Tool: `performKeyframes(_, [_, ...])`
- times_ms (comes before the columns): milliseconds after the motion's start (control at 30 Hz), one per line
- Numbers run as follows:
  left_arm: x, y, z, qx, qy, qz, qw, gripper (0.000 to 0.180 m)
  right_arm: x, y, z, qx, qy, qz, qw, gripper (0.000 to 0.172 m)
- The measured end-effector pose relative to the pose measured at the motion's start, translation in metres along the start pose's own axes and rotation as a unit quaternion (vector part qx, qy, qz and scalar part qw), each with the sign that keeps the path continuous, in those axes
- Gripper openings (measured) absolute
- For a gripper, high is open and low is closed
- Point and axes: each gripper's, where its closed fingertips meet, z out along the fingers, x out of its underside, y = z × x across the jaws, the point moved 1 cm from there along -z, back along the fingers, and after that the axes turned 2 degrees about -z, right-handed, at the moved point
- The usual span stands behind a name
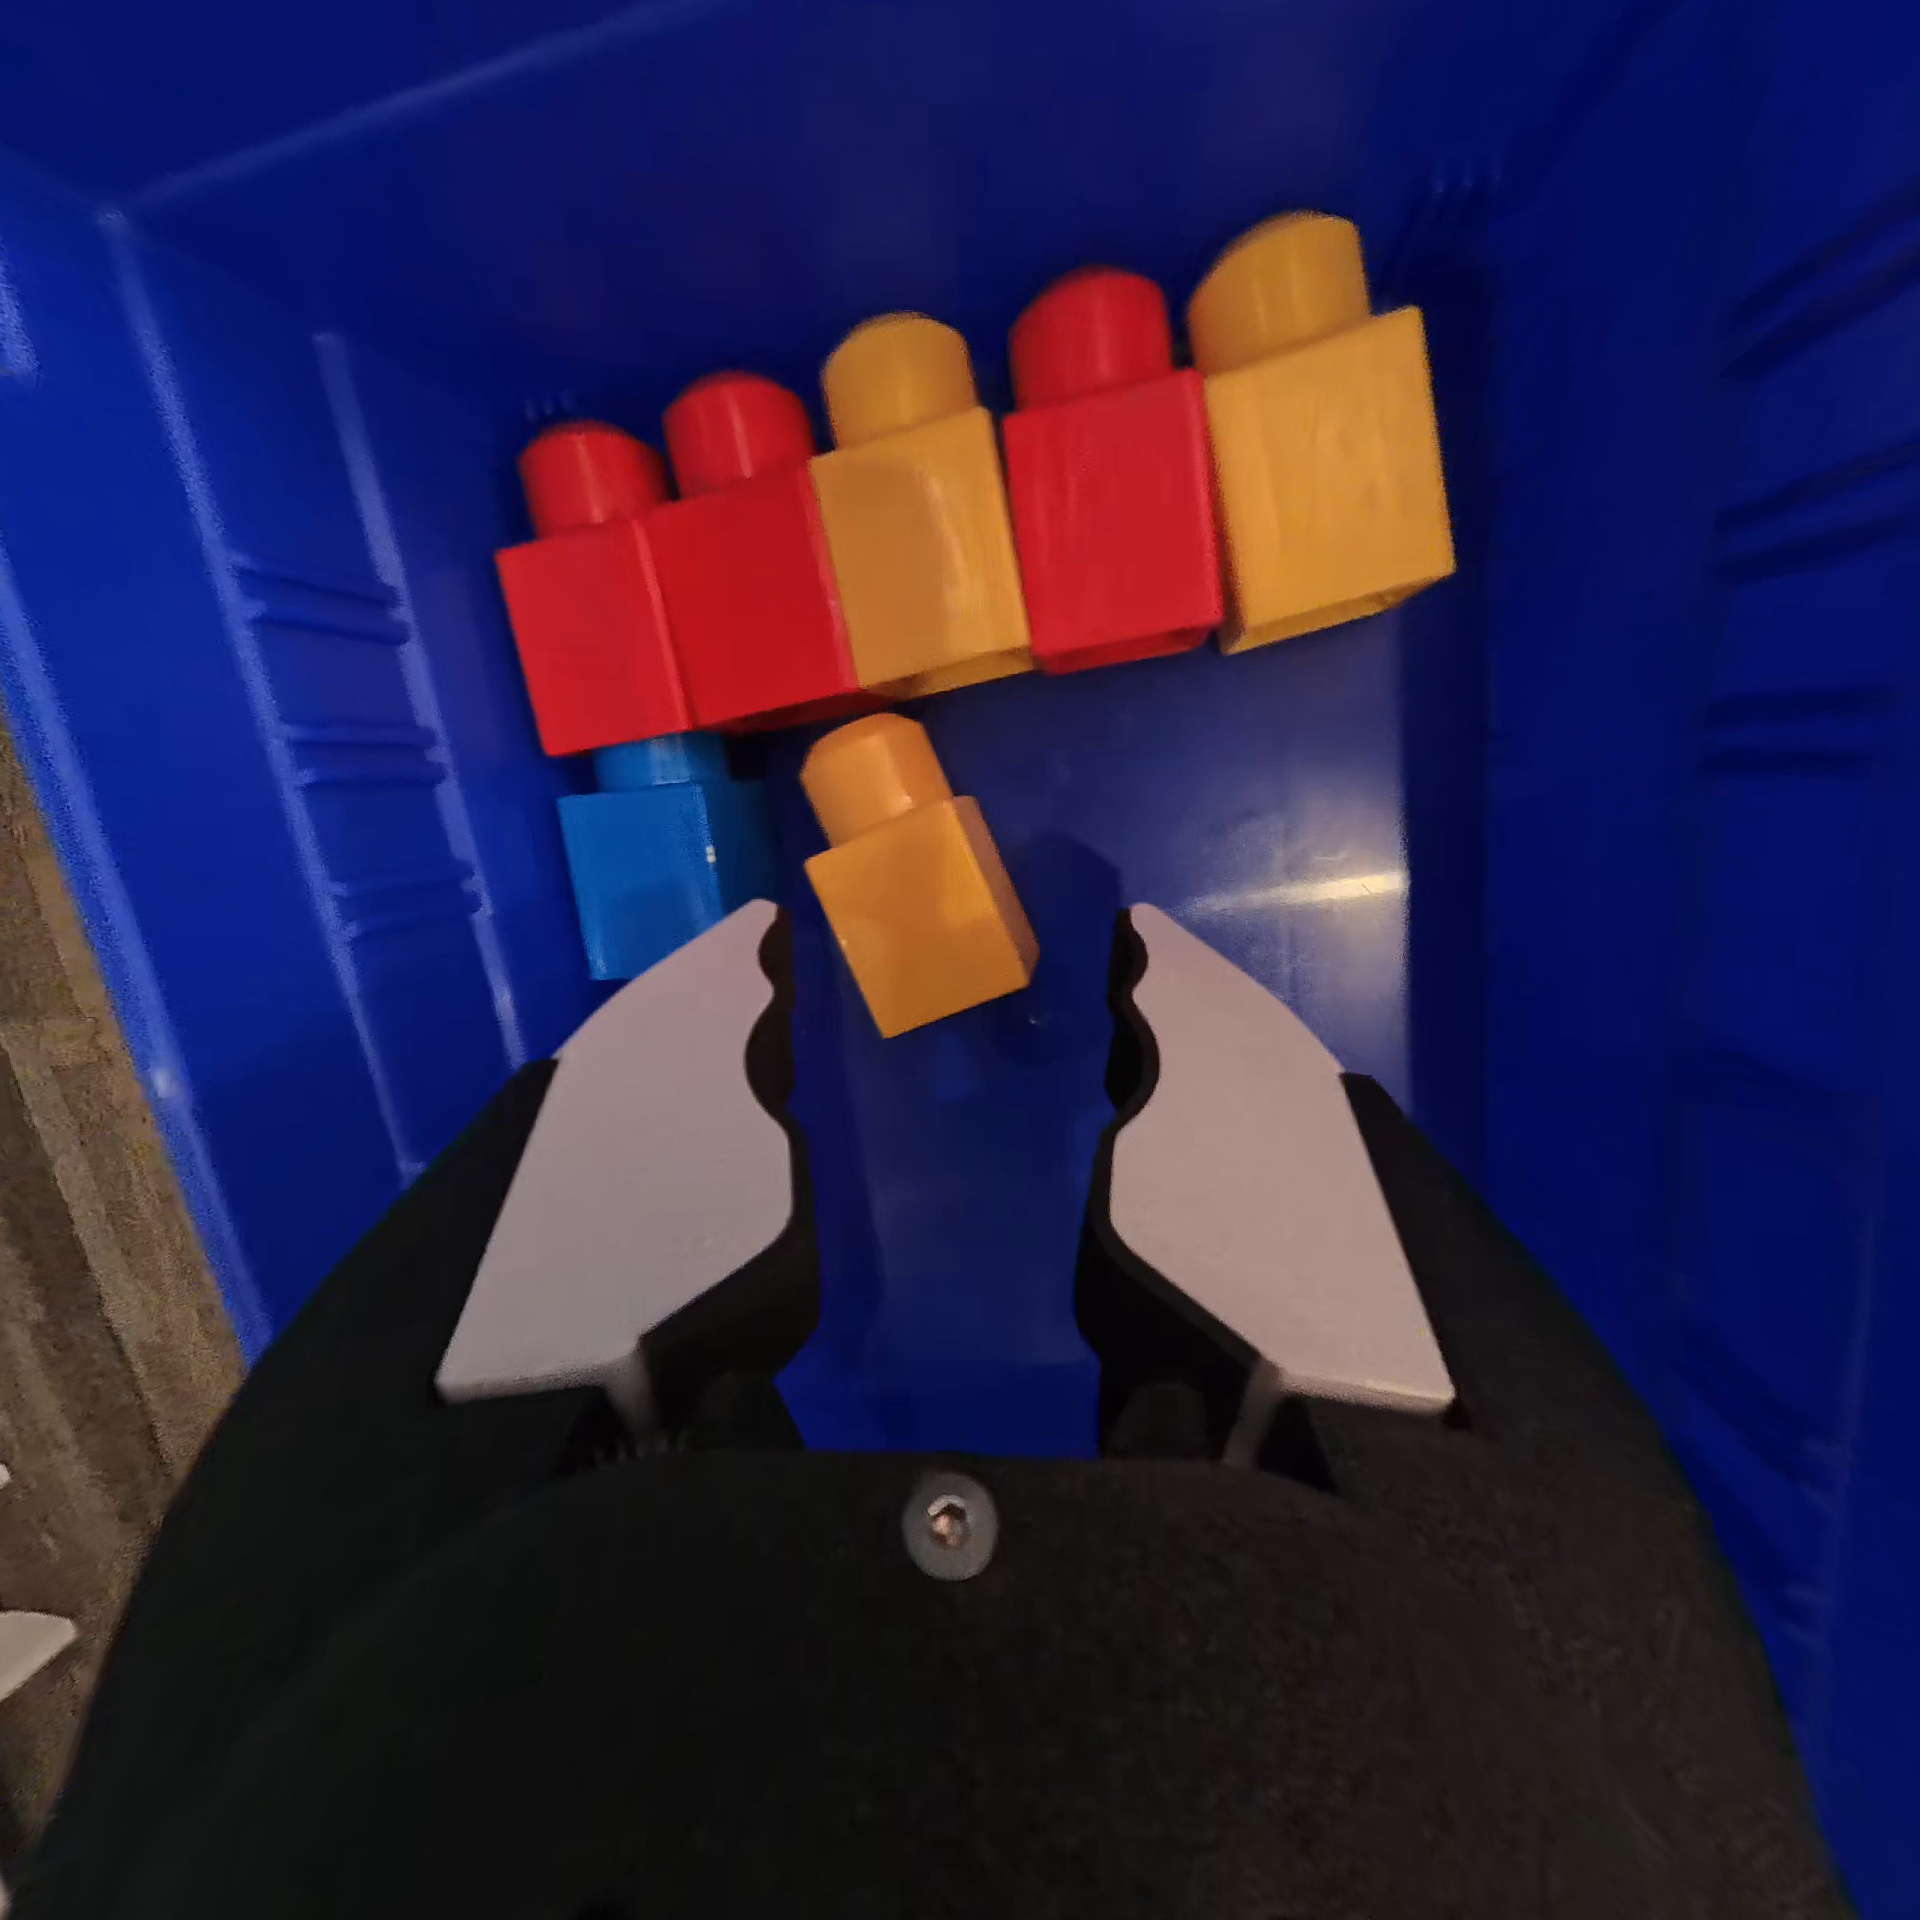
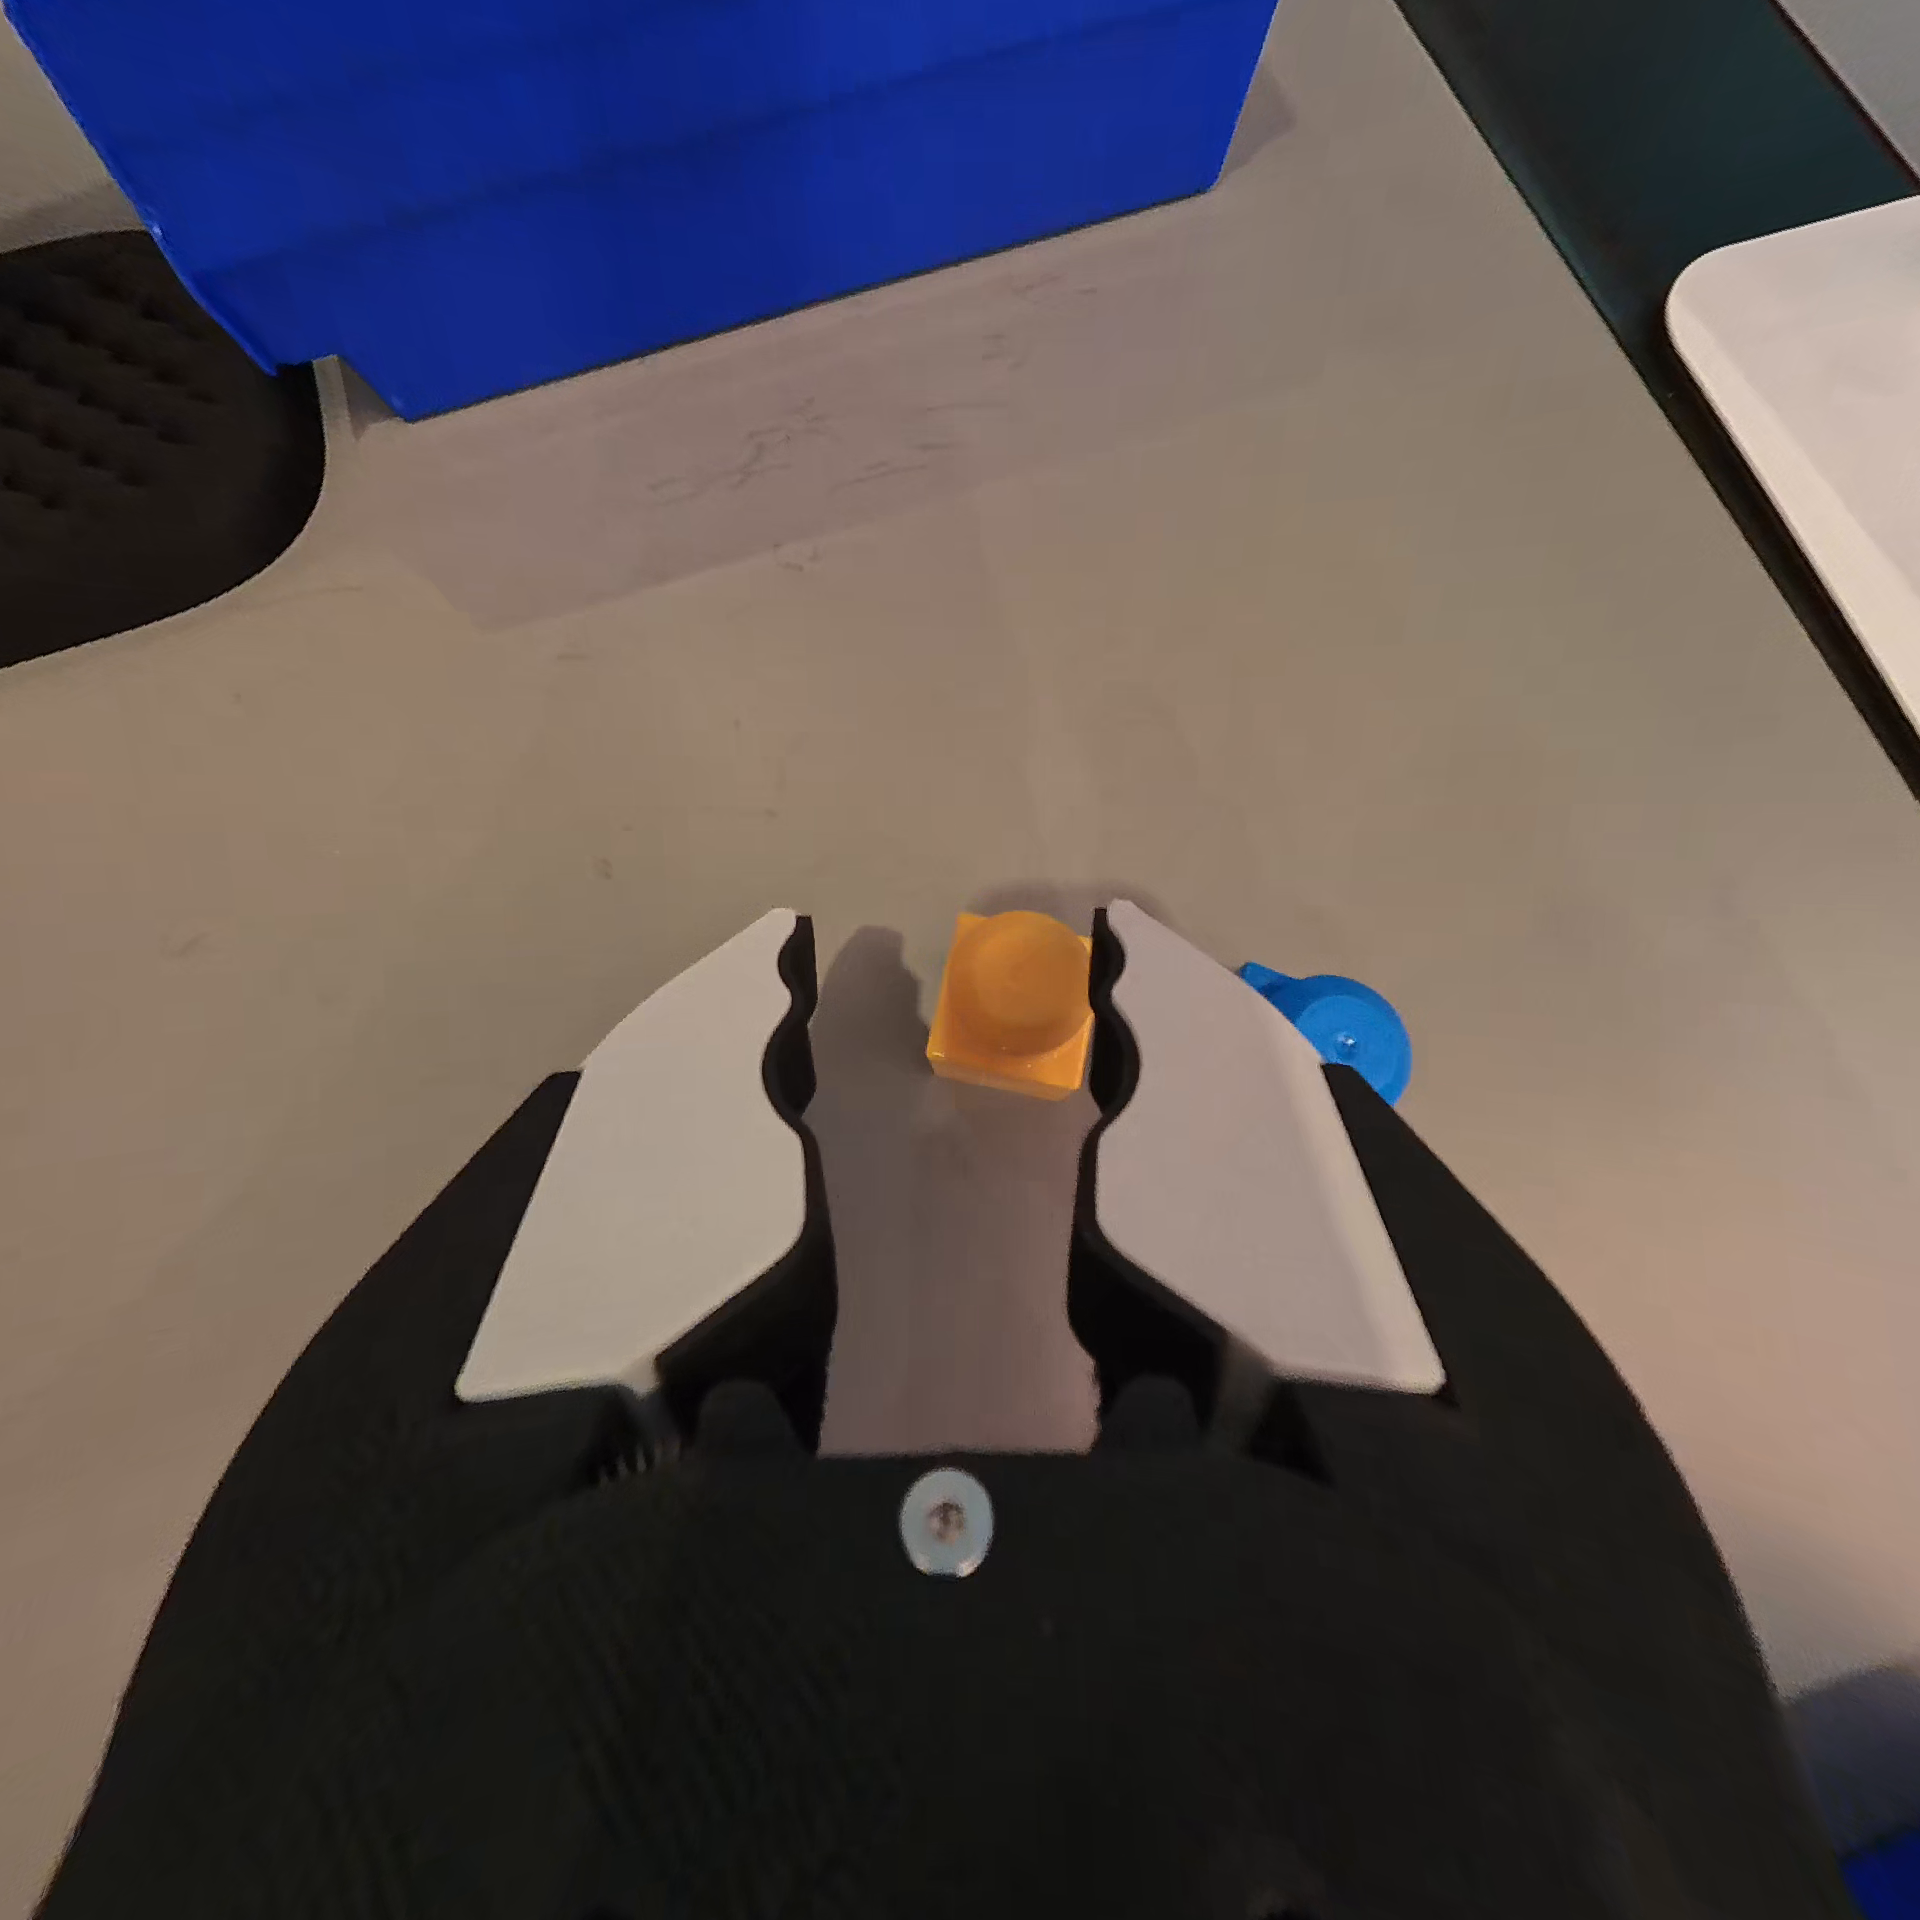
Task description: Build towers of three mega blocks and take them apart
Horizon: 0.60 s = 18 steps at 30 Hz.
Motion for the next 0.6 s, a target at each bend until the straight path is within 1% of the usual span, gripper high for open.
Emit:
performKeyframes(33, [0.001,0.004,0.000,-0.004,0.001,-0.012,1.000,0.063,0.000,0.000,0.000,0.000,0.001,0.000,1.000,0.052])
performKeyframes(100, [0.005,0.006,0.003,0.004,0.013,-0.034,0.999,0.066,0.001,-0.001,0.001,0.000,0.002,0.002,1.000,0.052])
performKeyframes(200, [0.008,0.003,0.011,0.026,0.028,-0.055,0.998,0.062,0.002,0.000,0.002,-0.001,0.007,0.003,1.000,0.053])
performKeyframes(400, [0.012,0.000,0.027,0.016,0.050,-0.051,0.997,0.054,0.003,0.002,0.003,-0.002,0.011,-0.003,1.000,0.054])
performKeyframes(433, [0.013,0.001,0.030,0.011,0.055,-0.043,0.998,0.049,0.002,0.002,0.003,-0.002,0.011,-0.004,1.000,0.054])
performKeyframes(467, [0.010,-0.002,0.031,0.023,0.046,-0.042,0.998,0.043,0.002,0.002,0.003,-0.001,0.010,-0.004,1.000,0.054])
performKeyframes(567, [0.011,-0.005,0.021,0.053,0.052,-0.046,0.996,0.042,-0.002,0.000,-0.001,0.004,0.002,-0.009,1.000,0.053])
performKeyframes(600, [0.007,-0.005,0.011,0.061,0.035,-0.049,0.996,0.042,-0.005,-0.001,-0.004,0.008,-0.005,-0.010,1.000,0.052])
